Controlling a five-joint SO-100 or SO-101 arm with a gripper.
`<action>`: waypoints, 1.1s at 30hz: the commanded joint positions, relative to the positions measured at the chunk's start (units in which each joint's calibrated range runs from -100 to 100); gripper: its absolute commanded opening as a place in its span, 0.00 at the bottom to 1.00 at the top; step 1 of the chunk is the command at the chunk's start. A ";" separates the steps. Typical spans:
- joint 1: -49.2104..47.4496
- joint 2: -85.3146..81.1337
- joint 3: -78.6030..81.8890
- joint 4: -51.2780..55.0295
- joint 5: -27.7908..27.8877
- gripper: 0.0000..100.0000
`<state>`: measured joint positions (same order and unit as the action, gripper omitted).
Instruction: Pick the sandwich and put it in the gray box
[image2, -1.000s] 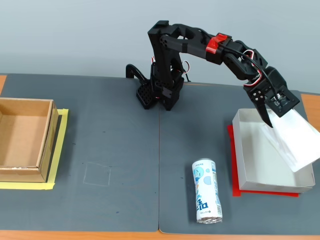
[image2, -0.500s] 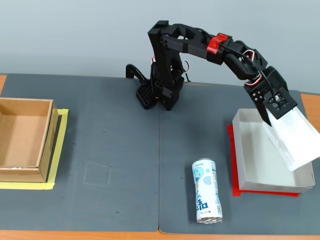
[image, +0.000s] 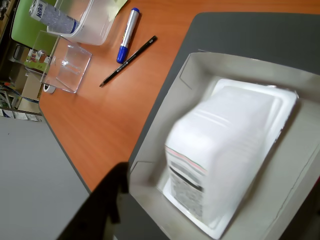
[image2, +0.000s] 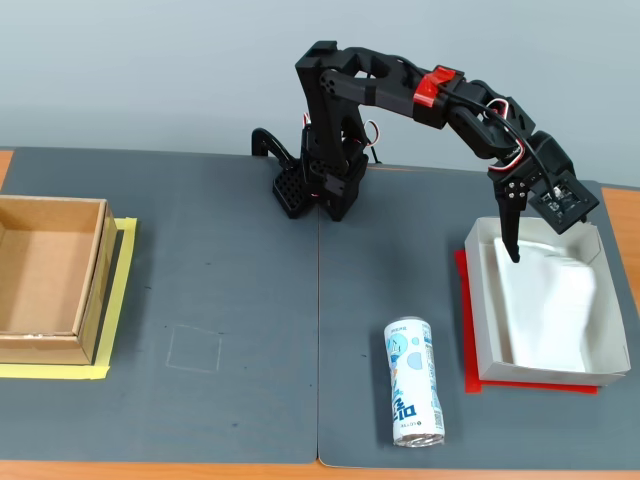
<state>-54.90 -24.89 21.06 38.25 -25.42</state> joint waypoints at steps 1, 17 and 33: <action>0.78 -1.43 -0.39 -0.83 0.44 0.41; 21.44 -20.25 -0.21 22.34 18.88 0.13; 51.13 -41.70 28.37 21.21 27.01 0.02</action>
<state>-5.97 -60.75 43.06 62.45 1.64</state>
